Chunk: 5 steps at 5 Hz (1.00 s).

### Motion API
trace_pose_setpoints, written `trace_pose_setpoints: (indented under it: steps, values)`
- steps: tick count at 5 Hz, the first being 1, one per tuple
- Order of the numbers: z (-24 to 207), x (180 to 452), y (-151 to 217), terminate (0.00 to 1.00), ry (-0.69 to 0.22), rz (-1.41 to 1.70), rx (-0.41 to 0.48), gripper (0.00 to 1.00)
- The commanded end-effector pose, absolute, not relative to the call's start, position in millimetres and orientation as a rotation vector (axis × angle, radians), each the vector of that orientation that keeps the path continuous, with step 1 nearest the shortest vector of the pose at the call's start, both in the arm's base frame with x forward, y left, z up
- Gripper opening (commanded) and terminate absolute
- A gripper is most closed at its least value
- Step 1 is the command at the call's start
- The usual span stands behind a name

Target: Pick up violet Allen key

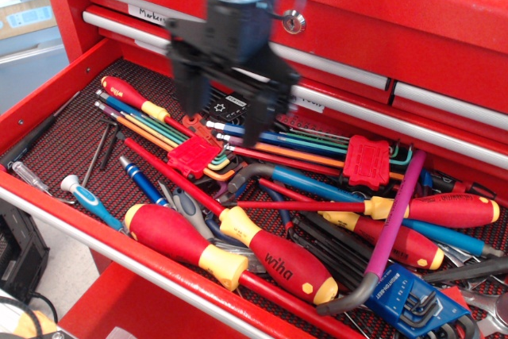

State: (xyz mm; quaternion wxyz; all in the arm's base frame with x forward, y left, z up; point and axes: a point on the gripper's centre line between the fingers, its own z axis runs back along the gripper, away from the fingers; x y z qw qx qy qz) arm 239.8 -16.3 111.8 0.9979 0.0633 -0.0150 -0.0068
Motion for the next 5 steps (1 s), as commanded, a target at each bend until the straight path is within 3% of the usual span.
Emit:
trace_pose_setpoints:
  steps: [1, 2, 5]
  values:
    - [118, 248, -100, 0.0, -0.126, -0.116, 0.203, 1.0]
    - [111, 254, -151, 0.0, -0.154, -0.144, 0.244, 1.0]
    - [78, 276, -157, 0.0, -0.128, -0.144, 0.257, 1.0]
